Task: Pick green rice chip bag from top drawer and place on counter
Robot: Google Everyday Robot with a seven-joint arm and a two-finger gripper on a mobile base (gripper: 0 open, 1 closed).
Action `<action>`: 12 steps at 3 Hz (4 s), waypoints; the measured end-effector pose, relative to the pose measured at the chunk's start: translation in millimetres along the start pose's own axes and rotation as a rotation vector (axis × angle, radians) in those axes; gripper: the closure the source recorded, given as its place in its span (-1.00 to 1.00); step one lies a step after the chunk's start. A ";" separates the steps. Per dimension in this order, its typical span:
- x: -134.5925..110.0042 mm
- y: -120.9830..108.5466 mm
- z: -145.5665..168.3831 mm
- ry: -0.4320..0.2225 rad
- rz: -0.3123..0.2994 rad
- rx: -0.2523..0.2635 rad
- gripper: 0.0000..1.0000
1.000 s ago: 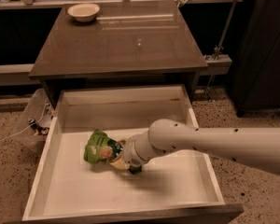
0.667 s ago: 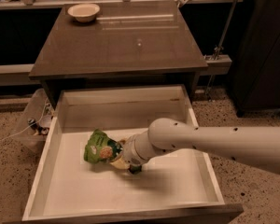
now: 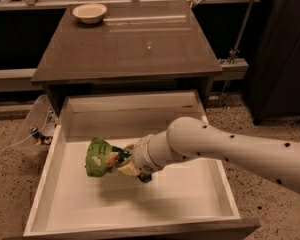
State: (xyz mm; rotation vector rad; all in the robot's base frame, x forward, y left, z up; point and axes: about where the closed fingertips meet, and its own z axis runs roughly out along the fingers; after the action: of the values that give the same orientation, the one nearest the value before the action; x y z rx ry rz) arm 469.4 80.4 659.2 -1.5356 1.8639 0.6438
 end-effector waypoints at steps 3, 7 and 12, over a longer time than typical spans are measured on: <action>-59.1 -1.5 -48.8 0.019 -0.112 0.088 1.00; -170.2 -54.8 -125.8 0.026 -0.304 0.206 1.00; -228.2 -139.0 -107.8 0.134 -0.397 0.222 1.00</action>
Offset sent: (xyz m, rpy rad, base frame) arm -0.0045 0.0065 0.0566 -0.0267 -0.0916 0.0205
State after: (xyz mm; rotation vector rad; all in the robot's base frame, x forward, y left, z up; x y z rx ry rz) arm 615.8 128.6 902.7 -1.7621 1.5919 0.1509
